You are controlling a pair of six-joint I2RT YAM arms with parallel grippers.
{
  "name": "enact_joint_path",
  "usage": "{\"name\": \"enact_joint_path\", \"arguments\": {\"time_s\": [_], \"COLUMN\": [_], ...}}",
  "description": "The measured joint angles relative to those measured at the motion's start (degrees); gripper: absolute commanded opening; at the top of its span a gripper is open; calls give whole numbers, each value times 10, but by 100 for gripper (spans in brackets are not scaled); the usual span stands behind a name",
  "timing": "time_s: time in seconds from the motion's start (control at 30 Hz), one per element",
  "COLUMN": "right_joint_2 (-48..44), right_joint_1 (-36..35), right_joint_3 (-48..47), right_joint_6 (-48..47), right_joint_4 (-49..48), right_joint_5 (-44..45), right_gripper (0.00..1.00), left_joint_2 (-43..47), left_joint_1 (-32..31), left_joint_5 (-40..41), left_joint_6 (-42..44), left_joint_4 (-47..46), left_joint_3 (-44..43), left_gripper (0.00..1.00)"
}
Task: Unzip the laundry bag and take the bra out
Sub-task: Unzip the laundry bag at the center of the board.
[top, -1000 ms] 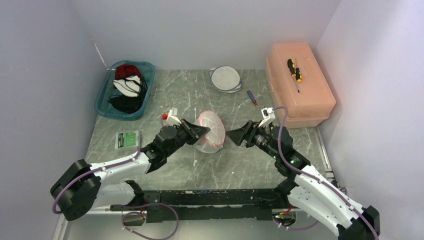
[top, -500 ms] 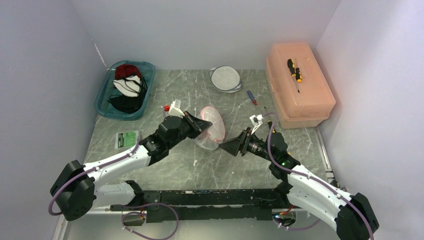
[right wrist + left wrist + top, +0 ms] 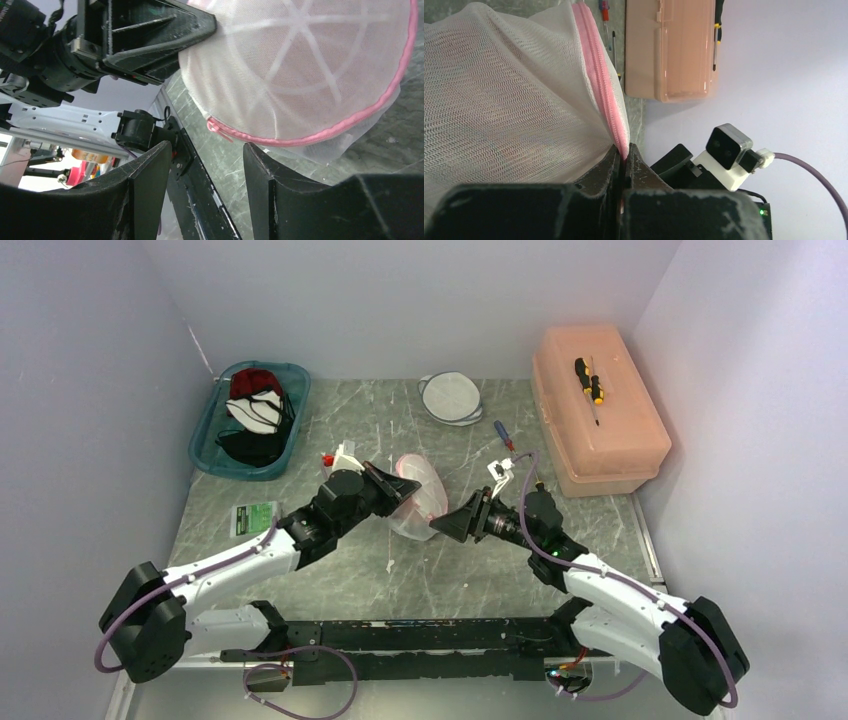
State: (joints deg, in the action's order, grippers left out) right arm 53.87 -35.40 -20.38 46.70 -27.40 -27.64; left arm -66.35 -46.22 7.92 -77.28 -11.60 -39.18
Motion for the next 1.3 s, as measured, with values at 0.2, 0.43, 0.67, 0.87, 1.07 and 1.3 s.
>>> {"name": "enact_joint_path", "arguments": {"time_s": [0.2,0.43,0.67,0.87,1.07,1.3], "right_joint_2": [21,44,83,95,110,110], "right_joint_1": [0,0,0,0,-1,-1], "right_joint_3": [-1,-1,-2,-2,-2,-2], "right_joint_6": [7,27,54,74,90,93], "right_joint_4": [-19,-71,-115,-161,-191,-198], "right_joint_5": [1,2,0,-2,-12,-13], "right_gripper": [56,55,55,48,41,32], "left_joint_2": [20,28,28,28,28,29], "left_joint_1": [0,0,0,0,0,0], "left_joint_5": [20,35,45,55,60,64], "left_joint_6": [-17,-32,-43,-51,-56,-56], "left_joint_4": [5,5,3,3,3,4], "left_joint_3": [-1,-1,-1,-1,-1,-1], "left_gripper": [3,3,3,3,3,3]}}
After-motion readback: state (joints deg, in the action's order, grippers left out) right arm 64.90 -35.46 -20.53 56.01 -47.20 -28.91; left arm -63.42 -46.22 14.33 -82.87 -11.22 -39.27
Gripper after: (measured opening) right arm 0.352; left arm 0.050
